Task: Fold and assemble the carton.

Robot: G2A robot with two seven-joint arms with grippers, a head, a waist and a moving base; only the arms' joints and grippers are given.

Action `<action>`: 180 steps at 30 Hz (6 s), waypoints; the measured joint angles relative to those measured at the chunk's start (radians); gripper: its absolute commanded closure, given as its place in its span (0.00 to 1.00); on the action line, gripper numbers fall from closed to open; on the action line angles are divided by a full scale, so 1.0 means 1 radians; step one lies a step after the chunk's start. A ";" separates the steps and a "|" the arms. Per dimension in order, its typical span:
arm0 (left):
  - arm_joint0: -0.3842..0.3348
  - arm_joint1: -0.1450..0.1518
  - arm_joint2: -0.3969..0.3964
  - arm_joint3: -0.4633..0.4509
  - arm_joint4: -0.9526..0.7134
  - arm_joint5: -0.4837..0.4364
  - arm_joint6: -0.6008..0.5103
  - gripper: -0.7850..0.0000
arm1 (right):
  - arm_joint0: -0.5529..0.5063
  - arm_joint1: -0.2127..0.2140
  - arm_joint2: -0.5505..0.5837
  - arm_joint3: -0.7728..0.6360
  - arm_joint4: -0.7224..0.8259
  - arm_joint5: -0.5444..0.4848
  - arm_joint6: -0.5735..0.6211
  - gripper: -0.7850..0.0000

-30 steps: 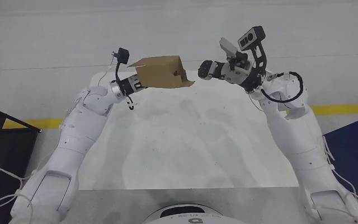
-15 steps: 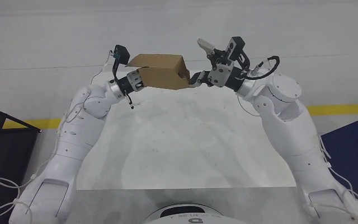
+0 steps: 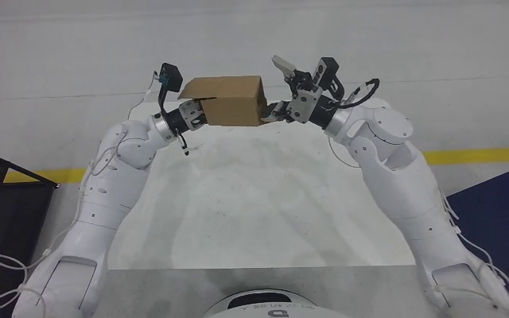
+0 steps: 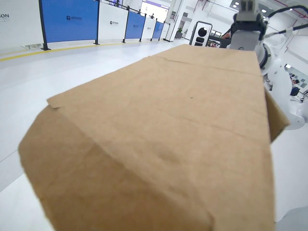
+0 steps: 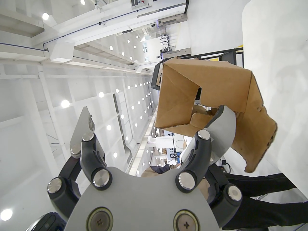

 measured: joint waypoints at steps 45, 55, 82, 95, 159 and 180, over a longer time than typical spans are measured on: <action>-0.001 -0.012 0.019 0.000 -0.022 -0.014 0.041 1.00 | -0.067 0.008 0.106 -0.040 -0.008 0.111 0.087 0.37; -0.001 -0.014 0.020 0.016 -0.009 -0.019 0.054 1.00 | -0.019 -0.009 0.024 -0.020 -0.017 0.100 0.064 0.43; 0.034 -0.017 0.001 -0.027 0.027 0.027 0.099 1.00 | -0.064 -0.027 0.049 -0.097 -0.086 -0.068 -0.067 0.42; 0.052 -0.017 -0.029 -0.022 -0.018 0.024 0.139 1.00 | -0.253 0.011 0.294 -0.112 -0.040 -0.055 0.131 0.38; 0.035 0.012 -0.012 -0.061 0.043 -0.055 -0.156 1.00 | -0.145 0.024 0.144 -0.123 -0.281 0.111 0.241 0.64; -0.006 0.022 0.039 -0.055 0.009 -0.095 -0.230 1.00 | -0.148 0.020 0.133 -0.127 -0.228 0.056 0.196 0.52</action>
